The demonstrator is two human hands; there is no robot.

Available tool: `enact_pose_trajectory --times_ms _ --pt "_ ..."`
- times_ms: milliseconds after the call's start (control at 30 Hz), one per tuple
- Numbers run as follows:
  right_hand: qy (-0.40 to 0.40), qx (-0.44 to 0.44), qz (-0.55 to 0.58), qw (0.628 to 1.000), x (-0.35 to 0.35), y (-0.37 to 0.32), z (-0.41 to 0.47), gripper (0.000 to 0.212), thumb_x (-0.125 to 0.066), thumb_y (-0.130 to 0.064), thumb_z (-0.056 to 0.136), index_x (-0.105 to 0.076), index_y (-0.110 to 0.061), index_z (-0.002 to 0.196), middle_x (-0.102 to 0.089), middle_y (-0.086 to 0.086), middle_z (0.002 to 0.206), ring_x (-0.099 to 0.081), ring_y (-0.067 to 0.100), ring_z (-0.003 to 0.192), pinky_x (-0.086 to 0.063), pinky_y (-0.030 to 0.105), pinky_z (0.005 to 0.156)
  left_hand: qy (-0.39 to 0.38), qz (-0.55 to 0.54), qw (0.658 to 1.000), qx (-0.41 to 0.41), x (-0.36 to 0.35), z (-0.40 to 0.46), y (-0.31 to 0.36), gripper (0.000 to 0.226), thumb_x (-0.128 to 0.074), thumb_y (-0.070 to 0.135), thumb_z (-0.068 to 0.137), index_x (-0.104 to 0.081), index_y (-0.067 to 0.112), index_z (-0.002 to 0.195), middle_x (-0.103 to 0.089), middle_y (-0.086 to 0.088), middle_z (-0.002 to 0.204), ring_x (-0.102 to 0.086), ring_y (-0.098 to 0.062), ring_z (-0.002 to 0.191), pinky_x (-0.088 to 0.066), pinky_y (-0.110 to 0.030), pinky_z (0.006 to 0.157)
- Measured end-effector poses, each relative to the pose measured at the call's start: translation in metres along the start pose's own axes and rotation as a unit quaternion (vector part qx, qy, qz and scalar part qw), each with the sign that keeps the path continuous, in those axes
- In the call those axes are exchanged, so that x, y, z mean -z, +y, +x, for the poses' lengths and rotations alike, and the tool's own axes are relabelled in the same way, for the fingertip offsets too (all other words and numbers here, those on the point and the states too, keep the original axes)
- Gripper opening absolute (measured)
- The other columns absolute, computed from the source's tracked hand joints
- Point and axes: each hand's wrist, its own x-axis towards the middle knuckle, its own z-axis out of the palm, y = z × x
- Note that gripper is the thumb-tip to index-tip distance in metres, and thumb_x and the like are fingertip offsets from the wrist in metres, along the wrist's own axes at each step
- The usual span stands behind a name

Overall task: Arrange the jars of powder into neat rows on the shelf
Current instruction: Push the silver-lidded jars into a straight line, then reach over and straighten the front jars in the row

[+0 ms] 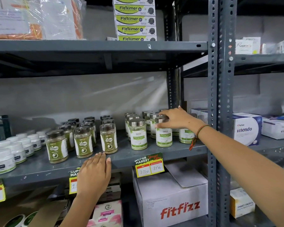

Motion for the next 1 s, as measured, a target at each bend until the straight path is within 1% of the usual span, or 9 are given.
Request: enact_pose_trajectory --times_ms 233,467,533,600,700,767,833,900,1000 --pt "0.045 0.016 0.025 0.999 -0.003 -0.002 -0.001 0.068 -0.065 -0.061 0.08 -0.057 -0.021 0.134 -0.064 0.0 0.13 -0.059 0.021 0.117 -0.035 0.049 0.111 0.002 0.0 1.0 -0.002 -0.002 -0.001 0.0 0.055 -0.03 0.041 0.094 -0.069 0.006 0.109 -0.07 -0.013 0.109 -0.064 -0.027 0.104 -0.048 -0.043 0.091" --pt "0.067 0.007 0.016 0.998 0.0 -0.005 -0.005 0.069 -0.066 -0.062 0.079 -0.059 -0.021 0.133 -0.065 0.0 0.126 -0.06 0.021 0.114 -0.039 0.042 0.107 0.005 0.006 1.0 -0.004 -0.001 0.0 0.0 0.054 -0.03 0.04 0.094 -0.068 0.005 0.11 -0.07 -0.013 0.109 -0.064 -0.027 0.104 -0.048 -0.043 0.092" --pt "0.061 0.005 0.013 0.998 -0.001 -0.004 -0.004 0.069 -0.065 -0.064 0.079 -0.058 -0.022 0.134 -0.065 0.0 0.127 -0.059 0.021 0.116 -0.035 0.044 0.111 0.007 0.005 1.0 -0.003 -0.001 0.0 0.001 0.054 -0.03 0.041 0.094 -0.068 0.005 0.11 -0.07 -0.013 0.109 -0.064 -0.027 0.104 -0.048 -0.043 0.092" --pt "0.053 -0.005 -0.001 0.999 -0.003 -0.003 -0.001 0.076 -0.06 -0.07 0.077 -0.053 -0.024 0.137 -0.063 0.001 0.131 -0.057 0.022 0.121 -0.023 0.049 0.117 0.009 0.005 1.0 -0.001 -0.001 0.0 0.0 0.055 -0.029 0.041 0.094 -0.069 0.006 0.109 -0.07 -0.012 0.109 -0.064 -0.026 0.103 -0.048 -0.043 0.092" --pt "0.091 -0.023 0.025 0.995 -0.002 -0.008 0.004 0.089 -0.048 -0.081 0.075 -0.047 -0.023 0.143 -0.055 0.003 0.142 -0.049 0.023 0.132 -0.007 0.054 0.119 0.011 0.004 1.0 -0.001 -0.001 -0.001 0.0 0.054 -0.03 0.041 0.094 -0.068 0.006 0.11 -0.07 -0.012 0.109 -0.064 -0.026 0.104 -0.047 -0.042 0.092" --pt "0.142 -0.002 0.041 0.989 0.001 -0.025 0.008 0.089 -0.041 -0.083 0.077 -0.046 -0.024 0.143 -0.052 0.004 0.145 -0.047 0.022 0.134 -0.007 0.055 0.12 0.012 0.005 1.0 -0.002 0.0 -0.001 0.001 0.052 -0.032 0.04 0.094 -0.068 0.006 0.11 -0.07 -0.012 0.109 -0.064 -0.026 0.103 -0.047 -0.041 0.091" --pt "0.174 0.036 0.058 0.982 0.002 -0.051 0.013 0.085 -0.041 -0.08 0.08 -0.046 -0.025 0.144 -0.05 0.002 0.147 -0.045 0.02 0.136 -0.009 0.055 0.12 0.014 0.007 1.0 -0.003 0.001 0.0 0.001 0.051 -0.033 0.039 0.094 -0.068 0.006 0.11 -0.07 -0.012 0.109 -0.064 -0.025 0.103 -0.047 -0.041 0.091" --pt "0.17 0.079 0.074 0.979 0.002 -0.082 0.02 0.081 -0.045 -0.076 0.081 -0.045 -0.026 0.144 -0.049 0.0 0.148 -0.043 0.018 0.137 -0.01 0.054 0.12 0.015 0.009 1.0 -0.005 0.0 0.001 0.001 0.051 -0.032 0.039 0.095 -0.068 0.007 0.111 -0.07 -0.011 0.11 -0.064 -0.025 0.104 -0.047 -0.04 0.092" --pt "0.121 0.141 0.071 0.98 -0.004 -0.124 0.033 0.078 -0.051 -0.069 0.084 -0.041 -0.024 0.147 -0.044 0.001 0.152 -0.04 0.02 0.14 -0.005 0.051 0.121 0.013 0.013 1.0 -0.003 0.0 0.001 0.001 0.05 -0.032 0.04 0.095 -0.067 0.009 0.112 -0.07 -0.009 0.111 -0.063 -0.024 0.105 -0.047 -0.039 0.092"
